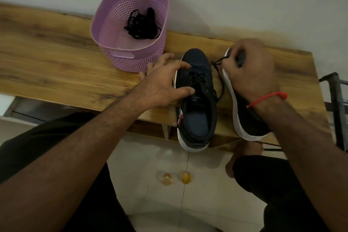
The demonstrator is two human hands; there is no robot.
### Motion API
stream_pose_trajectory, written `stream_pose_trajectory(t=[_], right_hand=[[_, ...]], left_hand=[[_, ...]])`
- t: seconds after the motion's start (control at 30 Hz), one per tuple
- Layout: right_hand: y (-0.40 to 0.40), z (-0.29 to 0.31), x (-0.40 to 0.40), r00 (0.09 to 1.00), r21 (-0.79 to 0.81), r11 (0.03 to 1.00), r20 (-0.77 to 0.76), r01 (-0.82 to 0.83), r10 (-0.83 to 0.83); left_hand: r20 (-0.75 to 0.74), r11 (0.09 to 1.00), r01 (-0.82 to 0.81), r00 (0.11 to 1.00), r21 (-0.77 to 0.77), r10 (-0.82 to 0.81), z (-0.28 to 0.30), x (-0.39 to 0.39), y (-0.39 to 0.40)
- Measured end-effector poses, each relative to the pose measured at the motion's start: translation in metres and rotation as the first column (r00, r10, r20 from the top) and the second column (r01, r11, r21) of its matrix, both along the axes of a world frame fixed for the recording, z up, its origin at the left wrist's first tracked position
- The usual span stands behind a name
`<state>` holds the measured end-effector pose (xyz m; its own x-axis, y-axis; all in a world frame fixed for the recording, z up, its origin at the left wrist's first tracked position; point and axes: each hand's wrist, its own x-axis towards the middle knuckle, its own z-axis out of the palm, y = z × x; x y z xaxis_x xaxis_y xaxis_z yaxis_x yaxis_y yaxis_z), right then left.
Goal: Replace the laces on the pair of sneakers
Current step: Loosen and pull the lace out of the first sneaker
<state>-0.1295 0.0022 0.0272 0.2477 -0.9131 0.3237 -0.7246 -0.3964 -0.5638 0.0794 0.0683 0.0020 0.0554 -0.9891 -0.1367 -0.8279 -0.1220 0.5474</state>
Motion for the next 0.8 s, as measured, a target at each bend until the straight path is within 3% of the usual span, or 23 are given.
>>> stream_pose_trajectory(t=[0.1, 0.2, 0.3, 0.4, 0.6, 0.8], right_hand=[[-0.021, 0.013, -0.024, 0.991, 0.057, 0.990, -0.053, 0.129, -0.126], [-0.014, 0.008, -0.020, 0.978, 0.108, 0.994, -0.207, -0.011, 0.034], [0.004, 0.001, -0.001, 0.939, 0.223, 0.960, -0.261, -0.168, 0.225], [0.015, -0.006, 0.008, 0.903, 0.305, 0.927, -0.299, -0.217, 0.309], [0.016, -0.011, 0.009, 0.911, 0.383, 0.908, -0.289, -0.172, 0.295], [0.004, 0.000, 0.000, 0.937, 0.426, 0.904, -0.299, -0.039, 0.181]], left_hand=[[-0.001, 1.000, -0.013, 1.000, 0.011, 0.013, -0.001, 0.000, 0.001], [-0.001, 1.000, -0.003, 1.000, 0.008, 0.003, -0.001, -0.003, 0.001], [-0.014, 0.998, 0.028, 0.999, -0.054, -0.029, -0.003, -0.009, 0.001], [-0.031, 0.994, 0.043, 0.998, -0.105, -0.047, -0.006, -0.018, 0.002], [-0.022, 0.976, -0.048, 0.999, -0.214, 0.044, -0.010, -0.029, 0.003], [0.071, 0.975, -0.071, 0.994, -0.210, 0.088, -0.008, -0.020, 0.004]])
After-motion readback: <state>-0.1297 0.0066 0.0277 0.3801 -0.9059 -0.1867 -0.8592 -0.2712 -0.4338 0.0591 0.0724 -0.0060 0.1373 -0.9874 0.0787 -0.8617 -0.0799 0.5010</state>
